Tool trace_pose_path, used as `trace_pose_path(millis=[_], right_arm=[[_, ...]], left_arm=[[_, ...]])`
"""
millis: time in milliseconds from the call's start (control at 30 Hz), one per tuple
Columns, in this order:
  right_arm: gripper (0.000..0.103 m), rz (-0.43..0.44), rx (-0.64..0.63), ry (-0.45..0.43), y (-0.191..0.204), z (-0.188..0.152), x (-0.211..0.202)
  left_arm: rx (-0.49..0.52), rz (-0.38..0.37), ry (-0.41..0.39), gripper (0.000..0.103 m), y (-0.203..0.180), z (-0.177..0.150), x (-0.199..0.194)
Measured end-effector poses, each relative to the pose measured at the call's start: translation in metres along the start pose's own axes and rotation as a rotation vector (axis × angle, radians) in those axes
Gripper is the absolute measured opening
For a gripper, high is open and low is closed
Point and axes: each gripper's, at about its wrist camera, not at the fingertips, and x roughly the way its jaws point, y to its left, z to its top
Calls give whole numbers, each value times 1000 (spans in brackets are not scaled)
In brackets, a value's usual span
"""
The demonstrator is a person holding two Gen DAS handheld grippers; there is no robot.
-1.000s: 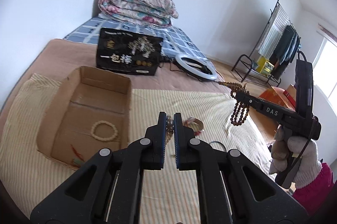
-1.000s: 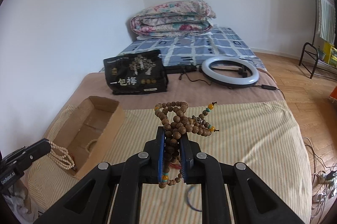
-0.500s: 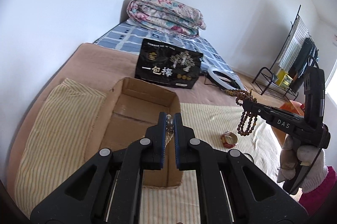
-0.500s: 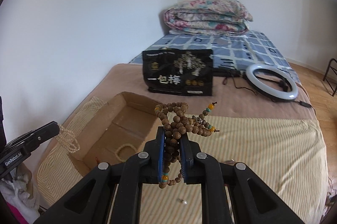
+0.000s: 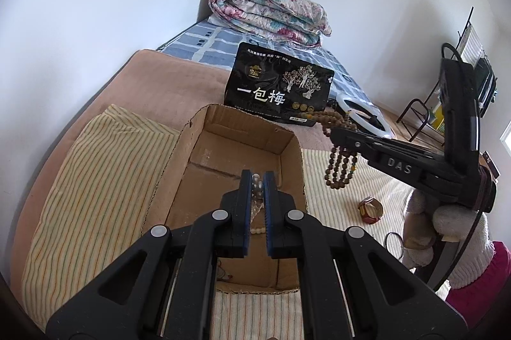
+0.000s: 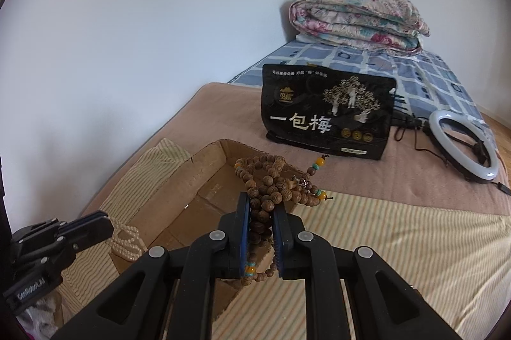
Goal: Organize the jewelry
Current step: 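Carry the pearl strand and wooden mala into the box and open both tools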
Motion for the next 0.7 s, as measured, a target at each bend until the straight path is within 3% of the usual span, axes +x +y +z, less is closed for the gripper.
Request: trace_pose_path(millis=[200, 400, 700], right_arm=[[11, 13, -4, 27, 1, 2, 23], [11, 28, -2, 48, 4, 2, 38], [11, 47, 0, 58, 9, 1, 50]], left_arm=[[26, 25, 13, 4, -7, -2, 9], [80, 100, 18, 4, -15, -5, 15], [106, 124, 35, 5, -19, -8, 22]])
